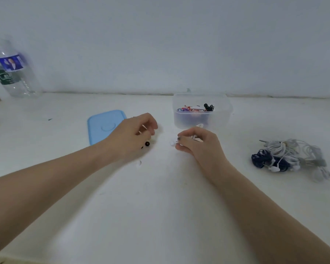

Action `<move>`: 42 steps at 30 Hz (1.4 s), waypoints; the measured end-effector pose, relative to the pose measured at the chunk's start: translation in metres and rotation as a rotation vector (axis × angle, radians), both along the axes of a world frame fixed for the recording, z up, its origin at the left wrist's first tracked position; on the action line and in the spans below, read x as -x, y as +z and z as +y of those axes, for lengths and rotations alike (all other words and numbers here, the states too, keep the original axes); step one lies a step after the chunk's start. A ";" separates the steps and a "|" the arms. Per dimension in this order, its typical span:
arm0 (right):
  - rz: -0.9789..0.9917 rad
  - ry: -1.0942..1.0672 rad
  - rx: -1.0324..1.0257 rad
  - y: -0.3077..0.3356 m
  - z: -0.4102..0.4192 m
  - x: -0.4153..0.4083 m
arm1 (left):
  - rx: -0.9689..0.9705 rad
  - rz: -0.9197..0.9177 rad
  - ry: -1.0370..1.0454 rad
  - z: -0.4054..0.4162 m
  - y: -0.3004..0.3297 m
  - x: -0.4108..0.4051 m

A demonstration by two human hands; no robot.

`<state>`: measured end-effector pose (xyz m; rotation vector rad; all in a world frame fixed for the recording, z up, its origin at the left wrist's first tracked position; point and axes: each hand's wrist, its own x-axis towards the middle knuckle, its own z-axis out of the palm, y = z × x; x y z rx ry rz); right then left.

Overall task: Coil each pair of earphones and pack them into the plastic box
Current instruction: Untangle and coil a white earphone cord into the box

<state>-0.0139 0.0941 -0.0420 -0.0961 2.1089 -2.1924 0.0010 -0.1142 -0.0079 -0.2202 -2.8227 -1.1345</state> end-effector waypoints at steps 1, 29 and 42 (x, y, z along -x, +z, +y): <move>0.014 0.000 -0.014 -0.001 0.001 -0.002 | 0.087 0.006 -0.020 -0.007 0.000 -0.002; 0.063 0.135 0.134 0.000 0.008 0.000 | 0.130 -0.012 -0.202 -0.008 -0.012 -0.024; 0.138 0.081 0.046 -0.001 0.005 0.001 | -0.373 0.135 -0.042 0.036 -0.043 -0.007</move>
